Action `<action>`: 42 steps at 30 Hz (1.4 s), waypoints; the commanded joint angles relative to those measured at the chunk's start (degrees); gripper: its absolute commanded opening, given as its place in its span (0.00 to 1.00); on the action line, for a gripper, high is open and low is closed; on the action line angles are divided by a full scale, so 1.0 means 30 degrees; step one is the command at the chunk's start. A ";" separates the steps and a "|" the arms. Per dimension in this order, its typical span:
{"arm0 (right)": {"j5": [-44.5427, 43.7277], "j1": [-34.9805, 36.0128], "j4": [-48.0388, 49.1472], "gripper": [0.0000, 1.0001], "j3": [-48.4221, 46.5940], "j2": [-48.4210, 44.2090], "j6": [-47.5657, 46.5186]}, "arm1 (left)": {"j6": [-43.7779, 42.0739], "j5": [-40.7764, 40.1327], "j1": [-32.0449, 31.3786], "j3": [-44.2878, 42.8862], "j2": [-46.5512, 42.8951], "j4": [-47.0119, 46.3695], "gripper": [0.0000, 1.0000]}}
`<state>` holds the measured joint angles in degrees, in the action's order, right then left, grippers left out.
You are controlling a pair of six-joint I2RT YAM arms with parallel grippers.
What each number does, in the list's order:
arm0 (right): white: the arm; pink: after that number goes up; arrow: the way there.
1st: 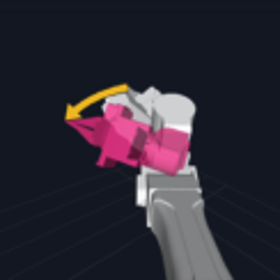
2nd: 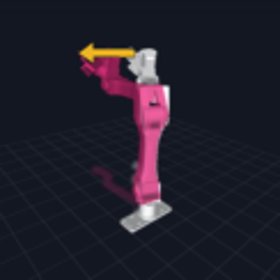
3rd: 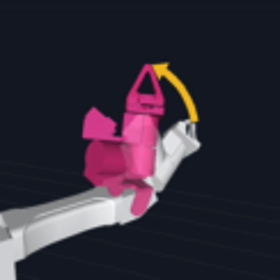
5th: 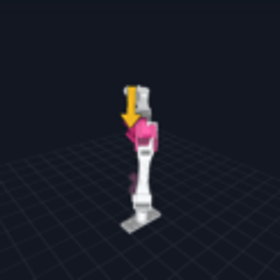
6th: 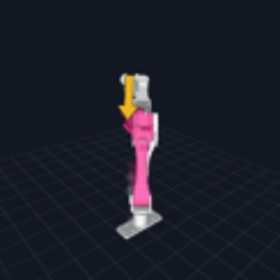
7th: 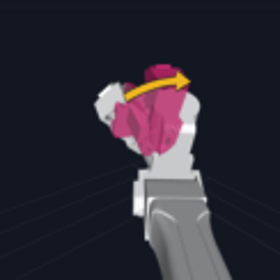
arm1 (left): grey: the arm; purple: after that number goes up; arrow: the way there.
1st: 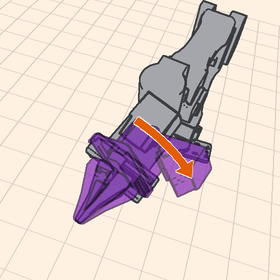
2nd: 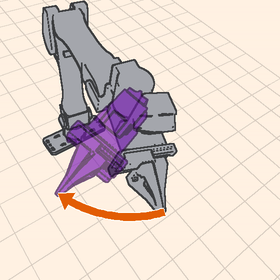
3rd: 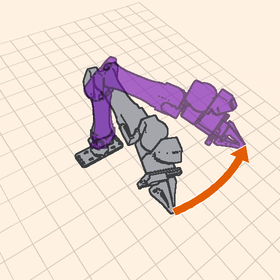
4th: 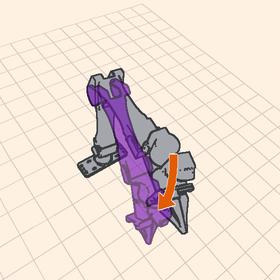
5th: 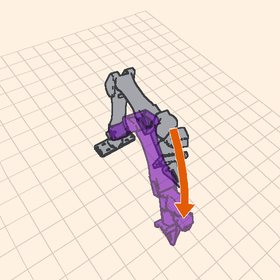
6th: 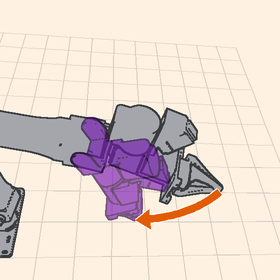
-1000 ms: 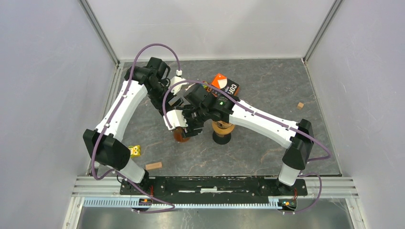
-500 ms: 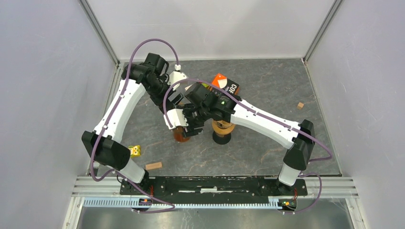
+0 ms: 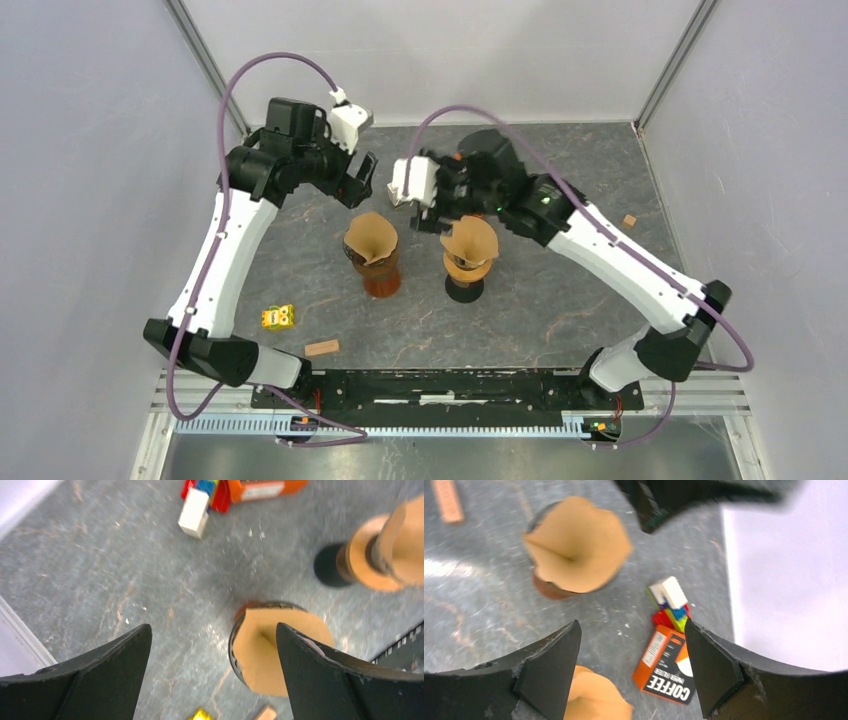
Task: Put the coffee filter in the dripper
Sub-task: Reset both arms
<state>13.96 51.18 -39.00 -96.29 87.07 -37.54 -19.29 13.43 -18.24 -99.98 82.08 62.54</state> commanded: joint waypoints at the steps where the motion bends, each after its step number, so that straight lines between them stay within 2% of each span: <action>1: -0.3240 -0.1925 0.3647 0.84 0.1290 -0.2186 0.2937 | 0.3731 -0.0902 0.0500 0.1228 -0.1990 -0.5250 1.00; 4: -0.5332 -0.3790 0.5123 0.85 0.2437 -0.3223 0.4090 | 0.4868 -0.2117 0.0764 0.2703 -0.3075 -0.7575 1.00; 8: -0.5927 -0.6906 0.5876 0.86 0.3158 -0.4166 0.6076 | 0.5483 -0.2947 0.1147 0.3598 -0.3544 -0.8803 1.00; 12: -0.6899 -0.8225 0.6461 0.90 0.3884 -0.5026 0.6551 | 0.5579 -0.3128 0.1304 0.5457 -0.4710 -1.0824 1.00; 15: -0.6822 -0.8614 0.6734 0.98 0.4325 -0.5560 0.6493 | 0.5600 -0.3130 0.1304 0.6524 -0.5589 -1.2145 1.00; 23: -0.5759 -0.9310 0.7584 0.98 0.5873 -0.6693 0.6668 | 0.5154 -0.2609 0.1304 0.5829 -0.5782 -1.1401 1.00; 42: -0.4802 -0.9819 0.7466 0.98 0.6169 -0.6905 0.6886 | 0.4588 -0.2251 0.1304 0.5963 -0.5960 -1.0920 1.00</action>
<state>-1.45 22.20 -18.83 -78.13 67.75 -18.00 -5.41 5.13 -14.48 -80.84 65.19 31.16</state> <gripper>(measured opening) 0.979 0.994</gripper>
